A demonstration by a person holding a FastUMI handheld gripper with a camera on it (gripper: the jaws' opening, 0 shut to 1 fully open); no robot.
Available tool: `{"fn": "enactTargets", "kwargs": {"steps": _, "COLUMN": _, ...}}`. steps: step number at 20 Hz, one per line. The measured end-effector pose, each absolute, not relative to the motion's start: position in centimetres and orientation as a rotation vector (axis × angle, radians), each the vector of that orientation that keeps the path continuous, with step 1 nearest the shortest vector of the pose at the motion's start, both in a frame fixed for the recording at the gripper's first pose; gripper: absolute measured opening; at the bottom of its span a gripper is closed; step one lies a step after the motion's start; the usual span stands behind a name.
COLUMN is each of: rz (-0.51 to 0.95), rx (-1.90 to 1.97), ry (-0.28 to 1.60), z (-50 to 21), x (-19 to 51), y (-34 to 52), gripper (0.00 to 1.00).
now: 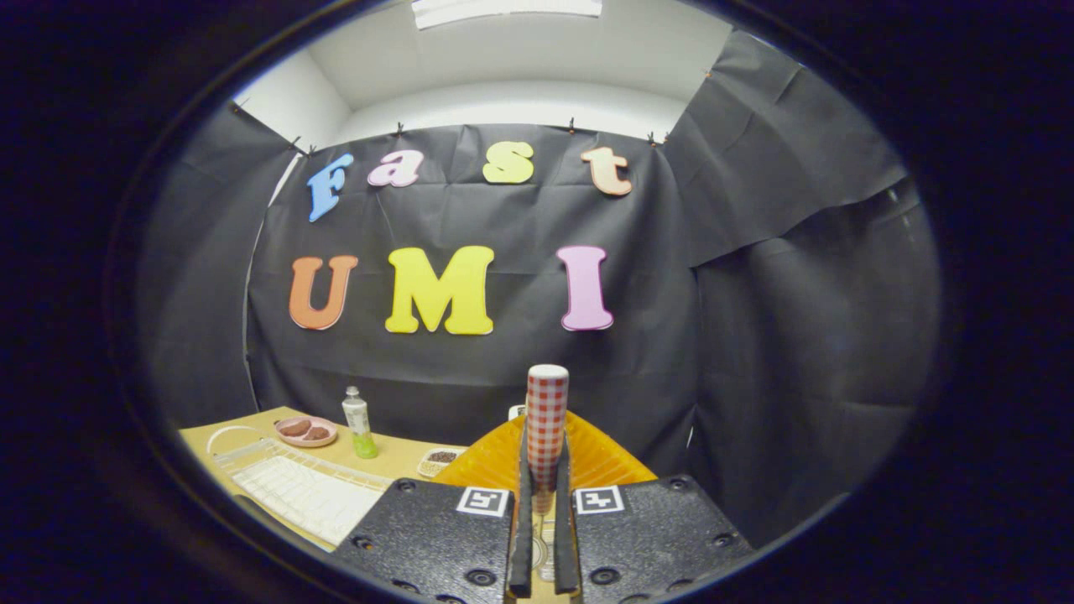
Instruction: Take the plate from the dish rack, then take the spoon from the basket and place it into the plate.
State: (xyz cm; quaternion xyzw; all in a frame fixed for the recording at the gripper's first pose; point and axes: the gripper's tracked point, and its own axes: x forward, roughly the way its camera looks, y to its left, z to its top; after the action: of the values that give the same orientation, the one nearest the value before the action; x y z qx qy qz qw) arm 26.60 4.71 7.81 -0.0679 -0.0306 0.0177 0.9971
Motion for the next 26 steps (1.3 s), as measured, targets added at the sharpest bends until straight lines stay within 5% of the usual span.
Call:
{"fn": "enactTargets", "kwargs": {"steps": 6, "rz": 0.077, "rx": -0.181, "ry": -0.052, "z": 6.8, "x": 17.6, "y": 11.3, "gripper": 0.15}}
{"fn": "enactTargets", "kwargs": {"steps": 16, "rz": 0.172, "rx": -0.154, "ry": 0.000, "z": -4.8, "x": 9.2, "y": 23.0, "gripper": 0.16}}
{"fn": "enactTargets", "kwargs": {"steps": 26, "rz": 0.214, "rx": -0.104, "ry": 0.143, "z": -15.7, "x": 10.1, "y": 29.5, "gripper": 0.16}}
